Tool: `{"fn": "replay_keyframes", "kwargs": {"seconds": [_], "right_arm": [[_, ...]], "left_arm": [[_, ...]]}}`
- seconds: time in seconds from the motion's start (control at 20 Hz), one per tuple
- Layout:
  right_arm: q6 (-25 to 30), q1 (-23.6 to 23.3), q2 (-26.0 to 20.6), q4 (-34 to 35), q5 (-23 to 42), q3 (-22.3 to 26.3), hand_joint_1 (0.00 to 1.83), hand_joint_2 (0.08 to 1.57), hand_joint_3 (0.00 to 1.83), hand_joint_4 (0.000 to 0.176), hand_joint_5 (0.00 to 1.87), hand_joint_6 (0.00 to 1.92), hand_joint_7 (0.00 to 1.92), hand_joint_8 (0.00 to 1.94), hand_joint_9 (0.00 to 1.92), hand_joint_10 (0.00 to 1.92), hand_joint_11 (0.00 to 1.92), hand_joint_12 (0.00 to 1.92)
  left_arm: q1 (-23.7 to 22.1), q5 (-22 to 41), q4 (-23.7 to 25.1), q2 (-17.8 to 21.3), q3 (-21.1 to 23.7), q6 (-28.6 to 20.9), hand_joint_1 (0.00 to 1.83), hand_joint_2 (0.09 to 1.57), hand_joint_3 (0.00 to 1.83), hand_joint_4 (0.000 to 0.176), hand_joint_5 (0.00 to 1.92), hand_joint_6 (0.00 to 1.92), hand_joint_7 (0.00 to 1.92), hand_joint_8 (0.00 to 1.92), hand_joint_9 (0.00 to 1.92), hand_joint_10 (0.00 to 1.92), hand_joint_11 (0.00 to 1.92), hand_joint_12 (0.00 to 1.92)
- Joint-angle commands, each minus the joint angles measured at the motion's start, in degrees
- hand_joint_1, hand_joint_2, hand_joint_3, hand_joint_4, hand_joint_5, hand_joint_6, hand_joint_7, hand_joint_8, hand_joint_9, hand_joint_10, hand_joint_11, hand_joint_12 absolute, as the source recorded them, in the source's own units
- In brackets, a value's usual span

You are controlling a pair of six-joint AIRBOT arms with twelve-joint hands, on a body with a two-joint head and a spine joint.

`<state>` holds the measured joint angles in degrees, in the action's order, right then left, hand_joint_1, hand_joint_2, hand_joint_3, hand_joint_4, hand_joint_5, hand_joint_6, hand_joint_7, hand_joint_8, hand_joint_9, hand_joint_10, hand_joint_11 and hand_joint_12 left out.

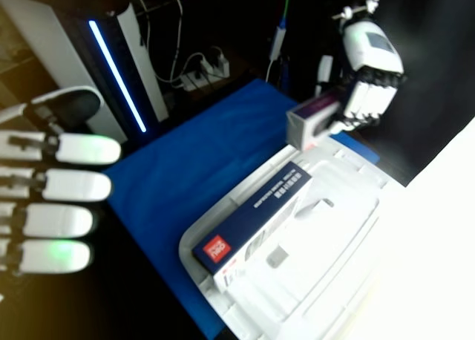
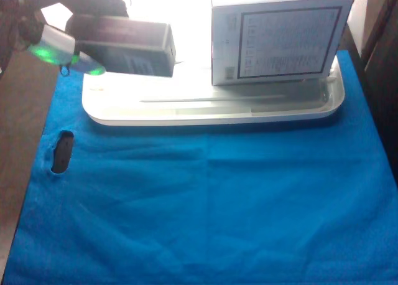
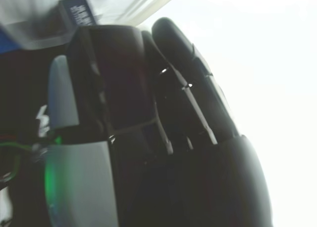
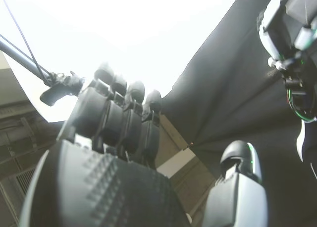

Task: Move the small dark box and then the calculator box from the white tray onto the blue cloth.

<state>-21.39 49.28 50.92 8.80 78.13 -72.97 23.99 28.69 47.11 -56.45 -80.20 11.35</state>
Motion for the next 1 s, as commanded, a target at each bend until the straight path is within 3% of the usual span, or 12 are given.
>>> {"fn": "replay_keyframes", "kwargs": {"seconds": [0.0, 0.15, 0.2, 0.25, 0.3, 0.45, 0.5, 0.65, 0.8, 0.95], "right_arm": [[0.3, -0.9, 0.1, 1.7, 6.5, 0.0, 0.52, 0.83, 0.00, 0.000, 0.51, 0.00, 0.51, 0.01, 0.41, 0.01, 0.44, 0.01], [0.4, -0.9, 0.4, 1.7, 6.4, 0.0, 0.54, 0.84, 0.00, 0.000, 0.53, 0.01, 0.50, 0.00, 0.41, 0.00, 0.45, 0.01], [0.5, -0.9, 0.4, 1.7, 6.4, 0.0, 0.55, 0.86, 0.01, 0.000, 0.59, 0.03, 0.51, 0.00, 0.43, 0.01, 0.47, 0.02], [0.5, -0.9, 0.4, 1.7, 6.4, 0.0, 0.55, 0.86, 0.01, 0.000, 0.59, 0.03, 0.51, 0.00, 0.43, 0.01, 0.47, 0.02], [0.5, -0.9, 0.5, 1.7, 6.4, 0.0, 0.54, 0.86, 0.01, 0.000, 0.59, 0.02, 0.50, 0.00, 0.43, 0.01, 0.48, 0.02], [0.5, -0.9, 0.7, 1.7, 6.4, 0.0, 0.59, 0.85, 0.00, 0.000, 0.63, 0.02, 0.51, 0.00, 0.43, 0.00, 0.46, 0.01], [0.5, -0.9, 0.8, 1.7, 6.4, 0.0, 0.59, 0.85, 0.00, 0.000, 0.63, 0.02, 0.51, 0.00, 0.43, 0.00, 0.46, 0.01], [0.5, -0.9, 0.8, 1.7, 6.4, 0.0, 0.57, 0.84, 0.00, 0.000, 0.58, 0.00, 0.50, 0.00, 0.43, 0.00, 0.46, 0.01], [0.5, -0.9, 1.0, 1.7, 6.4, 0.0, 0.59, 0.85, 0.00, 0.000, 0.62, 0.02, 0.50, 0.00, 0.43, 0.00, 0.46, 0.00], [0.5, -0.9, 1.0, 1.7, 6.4, 0.0, 0.58, 0.85, 0.00, 0.000, 0.61, 0.01, 0.49, 0.00, 0.42, 0.00, 0.46, 0.00]], "left_arm": [[-0.1, 6.0, -1.2, 0.6, 0.9, -0.8, 1.25, 1.15, 0.00, 0.000, 0.92, 0.79, 0.92, 1.34, 1.02, 0.93, 1.04, 0.96], [0.9, 8.5, 2.2, 0.9, 2.8, -3.5, 1.27, 1.10, 0.00, 0.000, 1.05, 0.60, 1.03, 1.17, 1.09, 0.91, 1.03, 1.09], [1.8, 9.5, 2.9, 1.3, 4.0, -3.9, 1.28, 1.08, 0.00, 0.000, 1.15, 0.42, 1.05, 1.13, 1.03, 1.04, 0.92, 1.36], [1.9, 9.7, 2.9, 1.3, 4.3, -3.9, 1.28, 1.08, 0.00, 0.000, 1.15, 0.42, 1.05, 1.13, 1.03, 1.04, 0.92, 1.36], [2.9, 10.5, 2.9, 1.5, 5.0, -3.9, 1.27, 1.10, 0.01, 0.000, 1.06, 0.58, 1.02, 1.17, 0.99, 1.07, 0.88, 1.44], [5.5, 11.6, 2.9, 1.6, 6.5, -4.0, 1.28, 1.08, 0.00, 0.000, 1.05, 0.65, 1.10, 1.02, 1.12, 0.81, 0.96, 1.26], [6.2, 11.6, 3.1, 1.6, 6.8, -4.0, 1.28, 1.08, 0.00, 0.000, 1.05, 0.65, 1.10, 1.02, 1.12, 0.81, 0.96, 1.26], [8.2, 11.0, 3.4, 1.2, 7.0, -4.0, 1.27, 1.09, 0.00, 0.000, 0.99, 0.79, 1.11, 0.96, 1.13, 0.76, 0.91, 1.36], [10.5, 10.2, 3.2, 1.0, 7.0, -4.5, 1.28, 1.09, 0.00, 0.000, 0.99, 0.76, 1.11, 0.99, 1.11, 0.79, 0.87, 1.37], [12.1, 9.9, 3.5, 1.2, 7.0, -5.6, 1.29, 1.05, 0.00, 0.000, 1.10, 0.59, 1.16, 0.90, 1.12, 0.89, 0.88, 1.47]]}}
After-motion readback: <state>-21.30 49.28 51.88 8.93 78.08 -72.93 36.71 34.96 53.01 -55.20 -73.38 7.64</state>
